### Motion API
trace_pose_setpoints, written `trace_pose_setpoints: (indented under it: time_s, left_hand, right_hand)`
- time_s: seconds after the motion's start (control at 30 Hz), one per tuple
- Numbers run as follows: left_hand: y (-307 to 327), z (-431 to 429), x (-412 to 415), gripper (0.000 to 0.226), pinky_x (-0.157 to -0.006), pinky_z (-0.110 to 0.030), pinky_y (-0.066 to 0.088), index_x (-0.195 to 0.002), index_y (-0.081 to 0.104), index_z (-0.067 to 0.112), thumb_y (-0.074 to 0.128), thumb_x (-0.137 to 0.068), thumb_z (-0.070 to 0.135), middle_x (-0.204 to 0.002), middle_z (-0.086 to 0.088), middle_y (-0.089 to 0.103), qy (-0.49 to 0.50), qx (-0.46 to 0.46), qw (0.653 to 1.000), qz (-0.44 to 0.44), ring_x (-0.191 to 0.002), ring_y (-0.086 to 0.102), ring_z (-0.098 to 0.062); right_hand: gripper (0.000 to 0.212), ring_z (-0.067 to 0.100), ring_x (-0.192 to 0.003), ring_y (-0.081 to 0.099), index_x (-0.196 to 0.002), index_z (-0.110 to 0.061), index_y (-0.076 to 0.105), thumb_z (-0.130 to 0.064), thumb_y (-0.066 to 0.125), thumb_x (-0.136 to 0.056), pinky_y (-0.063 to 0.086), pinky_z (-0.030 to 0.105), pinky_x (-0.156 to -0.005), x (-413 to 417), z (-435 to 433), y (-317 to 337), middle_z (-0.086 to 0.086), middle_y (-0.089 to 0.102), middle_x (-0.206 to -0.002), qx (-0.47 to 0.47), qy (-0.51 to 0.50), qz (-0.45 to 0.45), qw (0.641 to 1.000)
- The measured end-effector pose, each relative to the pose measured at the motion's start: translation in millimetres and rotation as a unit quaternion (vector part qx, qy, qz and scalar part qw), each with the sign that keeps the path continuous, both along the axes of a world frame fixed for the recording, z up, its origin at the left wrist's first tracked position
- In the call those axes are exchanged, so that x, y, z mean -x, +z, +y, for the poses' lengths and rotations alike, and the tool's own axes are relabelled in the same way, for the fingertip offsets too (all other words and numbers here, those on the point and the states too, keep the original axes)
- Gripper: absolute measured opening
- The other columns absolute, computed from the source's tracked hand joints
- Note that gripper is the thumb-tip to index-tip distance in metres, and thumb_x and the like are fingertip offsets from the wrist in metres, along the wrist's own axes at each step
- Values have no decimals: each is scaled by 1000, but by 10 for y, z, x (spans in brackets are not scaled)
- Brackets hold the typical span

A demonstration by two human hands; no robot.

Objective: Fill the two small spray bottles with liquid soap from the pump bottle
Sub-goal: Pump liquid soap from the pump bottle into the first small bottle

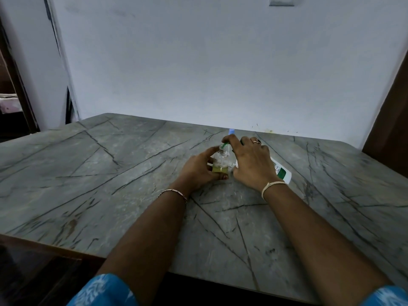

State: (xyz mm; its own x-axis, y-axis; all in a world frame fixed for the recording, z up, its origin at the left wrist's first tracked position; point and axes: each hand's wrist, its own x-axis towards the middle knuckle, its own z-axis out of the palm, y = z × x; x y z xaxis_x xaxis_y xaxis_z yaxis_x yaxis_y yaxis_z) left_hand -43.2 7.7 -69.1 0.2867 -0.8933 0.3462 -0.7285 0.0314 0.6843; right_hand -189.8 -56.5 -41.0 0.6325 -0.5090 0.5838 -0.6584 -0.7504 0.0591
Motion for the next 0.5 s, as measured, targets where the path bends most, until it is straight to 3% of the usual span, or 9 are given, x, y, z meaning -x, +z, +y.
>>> trace_pose_setpoints:
  time_s: [0.13, 0.3, 0.5]
  left_hand:
    - [-1, 1, 4, 90, -90, -28, 51, -145, 34, 28, 84, -70, 27, -124, -6, 62, -4, 3, 1000, 10, -96, 67, -16]
    - [-3, -2, 7, 89, -84, -22, 49, -144, 37, 29, 84, -69, 28, -121, -4, 64, -3, 9, 1000, 6, -87, 64, -11]
    - [0, 6, 9, 89, -84, -23, 50, -144, 36, 30, 84, -69, 29, -122, -4, 63, -4, 6, 1000, 4, -87, 63, -11]
  right_hand:
    - [76, 30, -110, 49, -137, -33, 26, -23, 68, -75, 42, 46, -90, 20, -1, -14, 7, 54, -113, 9, -1, 6, 1000]
    - [80, 30, -112, 48, -142, -37, 20, -25, 67, -77, 40, 46, -93, 79, 7, -8, 9, 53, -113, 9, -3, 19, 1000]
    - [76, 30, -110, 48, -139, -33, 26, -22, 67, -75, 40, 46, -92, 36, 0, -12, 9, 53, -114, 26, -12, 12, 1000]
